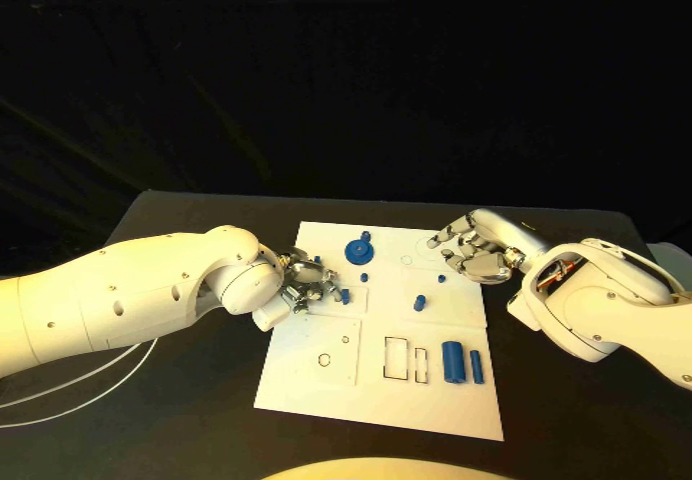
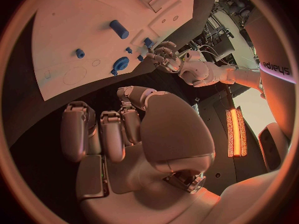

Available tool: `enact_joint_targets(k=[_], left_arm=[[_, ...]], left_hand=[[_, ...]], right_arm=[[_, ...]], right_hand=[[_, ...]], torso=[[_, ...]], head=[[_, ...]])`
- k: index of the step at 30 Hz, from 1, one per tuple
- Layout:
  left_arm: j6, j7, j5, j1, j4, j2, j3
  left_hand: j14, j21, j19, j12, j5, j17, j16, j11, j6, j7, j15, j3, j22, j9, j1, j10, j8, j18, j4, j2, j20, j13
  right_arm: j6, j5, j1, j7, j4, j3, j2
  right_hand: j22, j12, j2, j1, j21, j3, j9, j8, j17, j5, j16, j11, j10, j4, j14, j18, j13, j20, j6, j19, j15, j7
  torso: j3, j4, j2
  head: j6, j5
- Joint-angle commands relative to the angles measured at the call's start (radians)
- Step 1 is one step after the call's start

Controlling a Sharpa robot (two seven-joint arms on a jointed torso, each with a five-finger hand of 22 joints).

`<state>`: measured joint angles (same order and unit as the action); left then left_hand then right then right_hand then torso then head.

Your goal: Assemble the parts on the task board

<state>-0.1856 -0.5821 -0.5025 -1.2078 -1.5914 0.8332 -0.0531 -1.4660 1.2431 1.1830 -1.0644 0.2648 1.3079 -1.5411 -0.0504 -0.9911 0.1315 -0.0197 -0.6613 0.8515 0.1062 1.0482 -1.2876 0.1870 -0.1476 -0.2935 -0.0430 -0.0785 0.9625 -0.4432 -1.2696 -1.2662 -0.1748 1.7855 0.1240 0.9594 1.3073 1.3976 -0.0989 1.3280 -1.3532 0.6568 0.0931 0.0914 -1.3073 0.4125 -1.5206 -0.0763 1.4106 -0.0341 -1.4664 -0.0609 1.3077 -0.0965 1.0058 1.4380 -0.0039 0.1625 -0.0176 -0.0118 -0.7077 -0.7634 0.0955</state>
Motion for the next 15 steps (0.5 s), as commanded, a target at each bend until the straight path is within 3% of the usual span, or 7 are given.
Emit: enact_joint_targets(k=[1,15], left_arm=[[-0.004,0.011,-0.003,0.000,-0.002,-0.003,0.001],[-0.005,0.012,-0.003,0.000,-0.002,-0.003,0.002]], left_hand=[[-0.092,0.007,0.005,0.006,-0.001,0.218,-0.004,-0.001,0.000,0.004,0.004,-0.004,0.001,-0.001,-0.001,0.005,-0.007,0.011,0.000,0.007,-0.002,-0.001],[-0.092,0.007,0.004,0.007,-0.001,0.217,-0.004,-0.002,0.001,0.005,0.004,-0.007,0.001,-0.002,-0.001,0.006,-0.008,0.011,0.000,0.009,-0.002,-0.002]], right_arm=[[0.002,-0.013,0.000,-0.001,0.000,0.000,-0.001],[0.003,-0.013,0.000,-0.001,-0.001,0.000,-0.001]], right_hand=[[0.125,0.002,0.003,-0.010,-0.001,0.003,-0.001,-0.002,-0.169,0.000,-0.001,0.004,-0.002,0.000,-0.081,0.005,0.056,-0.002,0.007,0.001,-0.001,0.000],[0.125,0.002,0.003,-0.010,-0.001,0.003,-0.001,-0.002,-0.169,0.000,-0.001,0.004,-0.002,0.000,-0.081,0.005,0.056,-0.002,0.007,0.001,-0.001,0.000]], torso=[[0.0000,-0.0005,0.000],[0.0001,-0.0003,0.001]], head=[[-0.001,0.000],[0.000,-0.002]])
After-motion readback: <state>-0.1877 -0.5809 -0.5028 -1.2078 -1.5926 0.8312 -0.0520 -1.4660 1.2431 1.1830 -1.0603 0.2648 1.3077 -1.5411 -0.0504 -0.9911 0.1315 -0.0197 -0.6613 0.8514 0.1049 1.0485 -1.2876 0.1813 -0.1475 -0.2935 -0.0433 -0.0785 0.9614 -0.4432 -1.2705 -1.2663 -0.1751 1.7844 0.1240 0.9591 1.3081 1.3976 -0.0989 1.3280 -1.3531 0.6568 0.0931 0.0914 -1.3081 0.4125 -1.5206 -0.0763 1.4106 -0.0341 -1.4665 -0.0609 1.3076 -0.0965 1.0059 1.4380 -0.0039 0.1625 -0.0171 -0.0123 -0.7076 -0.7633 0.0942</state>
